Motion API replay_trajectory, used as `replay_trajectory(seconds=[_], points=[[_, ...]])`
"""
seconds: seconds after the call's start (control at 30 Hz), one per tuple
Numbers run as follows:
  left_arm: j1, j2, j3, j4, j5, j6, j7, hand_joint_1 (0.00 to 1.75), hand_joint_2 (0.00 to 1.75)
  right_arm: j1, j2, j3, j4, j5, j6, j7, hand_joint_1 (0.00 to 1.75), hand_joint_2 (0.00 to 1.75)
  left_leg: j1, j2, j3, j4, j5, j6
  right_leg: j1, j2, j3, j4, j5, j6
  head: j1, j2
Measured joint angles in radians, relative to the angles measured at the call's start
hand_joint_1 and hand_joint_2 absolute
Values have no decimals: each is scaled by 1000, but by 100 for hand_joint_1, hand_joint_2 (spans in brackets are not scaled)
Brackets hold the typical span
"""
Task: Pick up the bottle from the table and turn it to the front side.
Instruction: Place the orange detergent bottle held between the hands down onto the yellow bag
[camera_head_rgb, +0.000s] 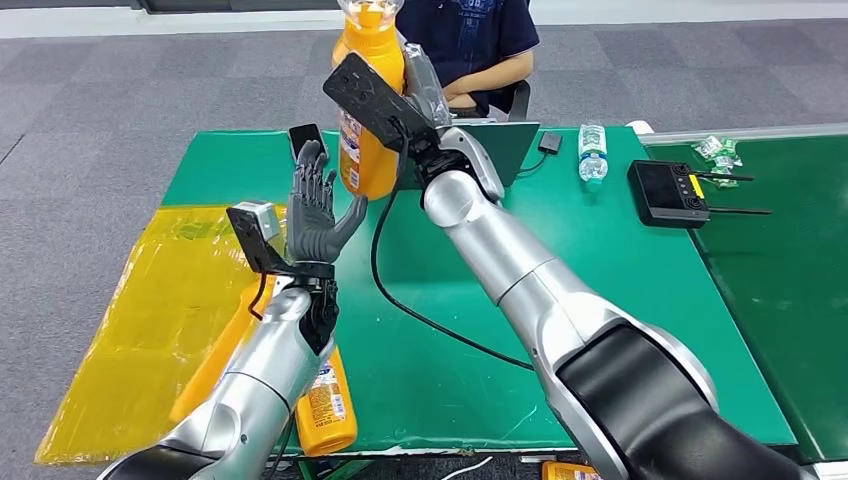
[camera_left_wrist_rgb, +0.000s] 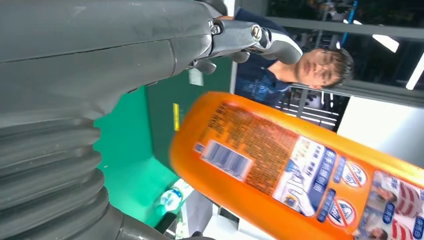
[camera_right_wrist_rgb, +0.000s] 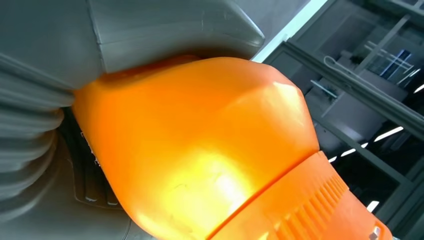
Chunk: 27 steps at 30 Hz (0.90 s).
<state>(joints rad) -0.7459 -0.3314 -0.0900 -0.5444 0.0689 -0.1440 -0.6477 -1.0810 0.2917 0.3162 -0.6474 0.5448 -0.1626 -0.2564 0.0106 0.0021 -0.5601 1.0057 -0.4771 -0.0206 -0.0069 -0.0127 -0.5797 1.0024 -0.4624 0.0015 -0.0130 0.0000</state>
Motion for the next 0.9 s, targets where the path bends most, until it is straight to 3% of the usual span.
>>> replay_trajectory(seconds=[0.27, 0.9], points=[[-44, -1, -17, 12, 14, 8, 2, 0, 175, -16, 12, 0, 0, -35, 16, 4, 175, 175, 0, 1, 0, 0, 0, 0, 0, 1, -1, 0, 0, 0, 0, 0], [-90, -2, -161, 45, 206, 85, 10, 0, 175, -18, 31, 0, -2, -80, 33, -13, 175, 175, -1, 1, 0, 0, 0, -1, 0, 2, -1, 0, 0, 0, 0, 0]])
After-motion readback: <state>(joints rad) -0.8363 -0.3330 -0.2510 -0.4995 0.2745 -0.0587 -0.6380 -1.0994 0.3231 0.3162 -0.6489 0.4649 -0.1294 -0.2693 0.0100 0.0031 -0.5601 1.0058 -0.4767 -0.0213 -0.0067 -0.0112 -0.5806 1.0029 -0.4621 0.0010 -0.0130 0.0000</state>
